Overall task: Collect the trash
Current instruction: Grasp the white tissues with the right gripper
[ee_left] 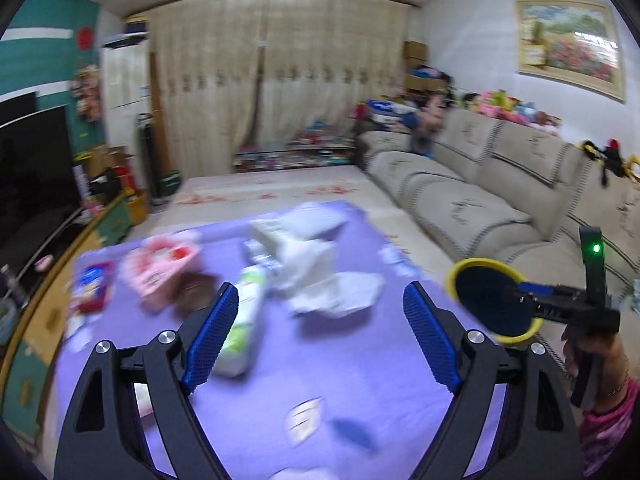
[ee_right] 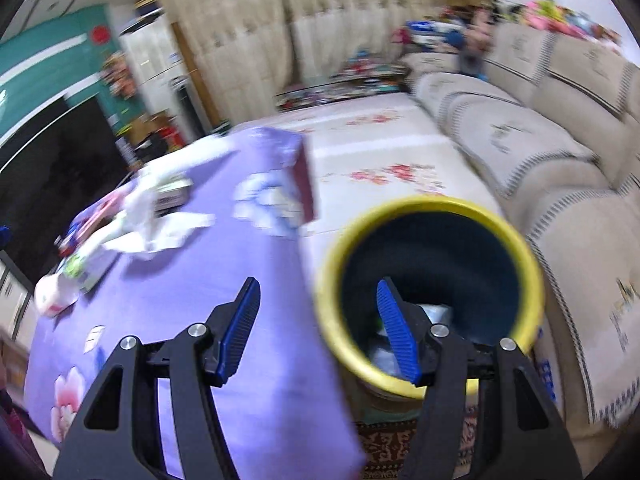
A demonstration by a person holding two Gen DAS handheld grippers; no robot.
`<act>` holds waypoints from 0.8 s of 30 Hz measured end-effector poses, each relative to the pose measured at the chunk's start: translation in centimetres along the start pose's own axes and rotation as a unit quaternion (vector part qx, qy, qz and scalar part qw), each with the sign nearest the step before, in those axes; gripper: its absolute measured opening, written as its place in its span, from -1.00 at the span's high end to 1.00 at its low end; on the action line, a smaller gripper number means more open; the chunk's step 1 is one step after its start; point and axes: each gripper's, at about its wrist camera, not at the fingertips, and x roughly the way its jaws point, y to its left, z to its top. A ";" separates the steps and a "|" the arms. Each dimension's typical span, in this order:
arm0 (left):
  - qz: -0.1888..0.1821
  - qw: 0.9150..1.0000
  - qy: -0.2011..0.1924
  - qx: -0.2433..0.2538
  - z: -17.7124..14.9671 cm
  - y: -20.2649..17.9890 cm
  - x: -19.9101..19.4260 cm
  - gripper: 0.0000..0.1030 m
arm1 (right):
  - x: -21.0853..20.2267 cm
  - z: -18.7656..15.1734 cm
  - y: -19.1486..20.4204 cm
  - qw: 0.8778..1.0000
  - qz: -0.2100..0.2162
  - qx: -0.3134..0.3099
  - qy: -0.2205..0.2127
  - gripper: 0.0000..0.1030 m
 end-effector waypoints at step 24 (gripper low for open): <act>0.055 0.997 0.008 -0.060 -5.4 9.4 -3.3 -0.62 | 17.1 5.7 20.4 0.977 0.071 -0.164 0.112 0.24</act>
